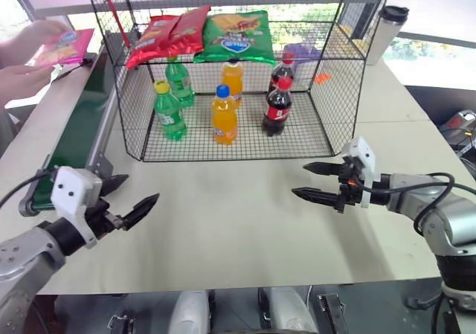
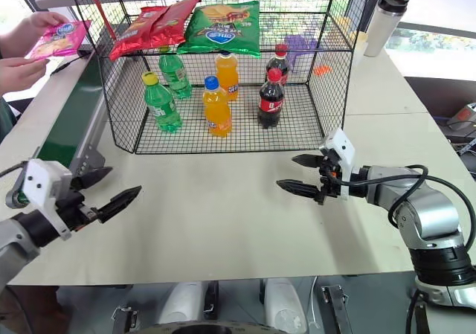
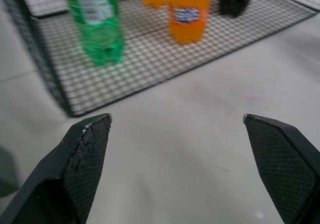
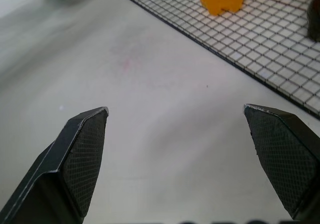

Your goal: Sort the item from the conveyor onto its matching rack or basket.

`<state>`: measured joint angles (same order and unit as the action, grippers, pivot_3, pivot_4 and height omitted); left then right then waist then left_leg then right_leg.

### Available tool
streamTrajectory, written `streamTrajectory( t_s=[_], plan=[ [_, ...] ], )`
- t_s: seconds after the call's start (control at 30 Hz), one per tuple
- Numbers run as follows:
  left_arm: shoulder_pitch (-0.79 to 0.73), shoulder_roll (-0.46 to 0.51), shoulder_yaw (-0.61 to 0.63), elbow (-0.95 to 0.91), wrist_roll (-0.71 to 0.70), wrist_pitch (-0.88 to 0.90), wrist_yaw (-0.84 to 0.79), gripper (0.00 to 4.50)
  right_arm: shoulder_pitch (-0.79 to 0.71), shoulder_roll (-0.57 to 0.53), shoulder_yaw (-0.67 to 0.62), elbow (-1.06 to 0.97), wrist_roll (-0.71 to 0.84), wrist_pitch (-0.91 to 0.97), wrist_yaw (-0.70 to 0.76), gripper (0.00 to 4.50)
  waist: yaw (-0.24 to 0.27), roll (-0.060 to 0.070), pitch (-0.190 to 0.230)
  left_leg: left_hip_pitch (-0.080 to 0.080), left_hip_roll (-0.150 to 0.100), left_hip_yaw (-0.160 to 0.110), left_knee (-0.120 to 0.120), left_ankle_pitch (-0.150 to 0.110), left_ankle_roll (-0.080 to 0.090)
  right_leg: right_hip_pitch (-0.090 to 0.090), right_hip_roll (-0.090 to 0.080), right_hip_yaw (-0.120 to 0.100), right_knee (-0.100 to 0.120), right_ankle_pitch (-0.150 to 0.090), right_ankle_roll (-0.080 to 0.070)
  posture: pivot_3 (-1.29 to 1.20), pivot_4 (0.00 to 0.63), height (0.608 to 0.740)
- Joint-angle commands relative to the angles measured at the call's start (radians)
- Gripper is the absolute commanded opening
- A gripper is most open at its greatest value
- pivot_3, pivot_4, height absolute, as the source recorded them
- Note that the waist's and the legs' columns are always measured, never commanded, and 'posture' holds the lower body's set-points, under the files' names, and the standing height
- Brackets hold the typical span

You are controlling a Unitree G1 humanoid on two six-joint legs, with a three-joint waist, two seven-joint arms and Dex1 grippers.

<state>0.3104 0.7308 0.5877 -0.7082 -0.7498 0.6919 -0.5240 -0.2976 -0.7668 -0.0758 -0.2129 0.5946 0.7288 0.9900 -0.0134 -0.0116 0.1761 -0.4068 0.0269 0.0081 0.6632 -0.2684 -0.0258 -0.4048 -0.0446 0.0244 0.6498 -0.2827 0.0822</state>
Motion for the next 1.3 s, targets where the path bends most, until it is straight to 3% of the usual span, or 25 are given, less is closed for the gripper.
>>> streamTrajectory(
  t_s=[0.03, 1.0, 1.23, 1.3],
  plan=[
    [0.018, 0.007, 0.065, -0.021, -0.002, 0.002, 0.005, 4.4, -0.032, 0.022, 0.026, 0.016, -0.001, -0.023, 0.016, 4.5, 0.0, 0.0, 0.0, 0.0, 0.0, 0.0, 0.0, 0.0, 0.0, 0.0, 0.0, 0.0, 0.0, 0.0, 0.0, 0.0, 0.15, 0.74],
    [0.12, -0.054, 0.019, -0.069, 0.085, -0.057, -0.011, 4.4, -0.069, 0.066, 0.077, 0.074, -0.061, -0.084, 0.034, 4.5, 0.001, 0.0, 0.0, 0.0, 0.0, 0.0, 0.0, 0.0, 0.0, 0.0, -0.002, 0.0, 0.0, 0.0, 0.0, 0.0, 0.15, 0.74],
    [0.118, -0.044, 0.125, -0.063, 0.148, -0.114, 0.002, 4.4, -0.098, 0.098, 0.093, 0.097, -0.049, -0.074, 0.045, 4.5, 0.0, 0.0, 0.0, 0.0, 0.0, 0.0, 0.0, 0.0, 0.0, 0.0, -0.002, 0.0, 0.0, 0.0, 0.0, 0.0, 0.15, 0.74],
    [0.099, -0.004, 0.234, -0.04, 0.218, -0.151, 0.015, 4.4, -0.13, 0.126, 0.078, 0.119, -0.011, -0.045, 0.047, 4.5, 0.0, 0.0, 0.0, 0.0, 0.0, 0.0, 0.0, 0.0, 0.0, 0.0, -0.002, 0.0, 0.0, 0.0, 0.0, 0.0, 0.15, 0.74]
  ],
)
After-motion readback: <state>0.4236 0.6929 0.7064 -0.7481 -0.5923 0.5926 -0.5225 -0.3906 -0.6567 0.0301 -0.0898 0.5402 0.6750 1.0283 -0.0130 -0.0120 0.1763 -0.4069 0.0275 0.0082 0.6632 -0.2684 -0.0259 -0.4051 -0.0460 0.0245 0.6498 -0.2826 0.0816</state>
